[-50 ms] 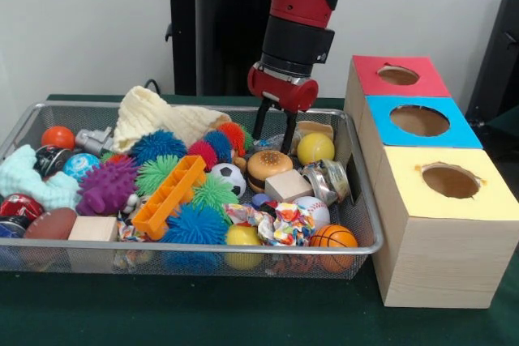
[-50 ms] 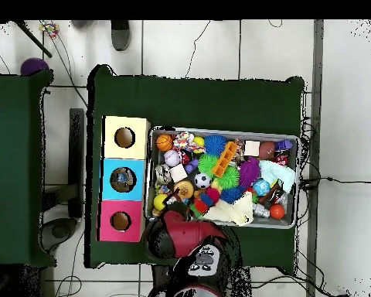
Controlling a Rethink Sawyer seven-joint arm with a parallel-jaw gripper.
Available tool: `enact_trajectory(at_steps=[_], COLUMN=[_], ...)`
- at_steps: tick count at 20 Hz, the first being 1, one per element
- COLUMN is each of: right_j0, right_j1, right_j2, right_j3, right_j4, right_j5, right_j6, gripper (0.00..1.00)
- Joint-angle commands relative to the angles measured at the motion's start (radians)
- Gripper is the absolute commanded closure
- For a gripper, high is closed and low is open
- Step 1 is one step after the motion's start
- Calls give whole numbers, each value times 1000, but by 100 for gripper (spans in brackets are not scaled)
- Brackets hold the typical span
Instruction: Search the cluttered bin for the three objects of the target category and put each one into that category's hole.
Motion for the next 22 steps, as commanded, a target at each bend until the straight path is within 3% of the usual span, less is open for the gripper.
enact_trajectory(at_steps=[1,14,22], right_j0=[46,159,106], right_j1=[48,123,142], right_j2=[56,44,18], right_j3=[6,42,111], right_j4=[65,93,32], right_j5=[-29,-128,-254], right_j6=[114,140,119], gripper=[0,0,0])
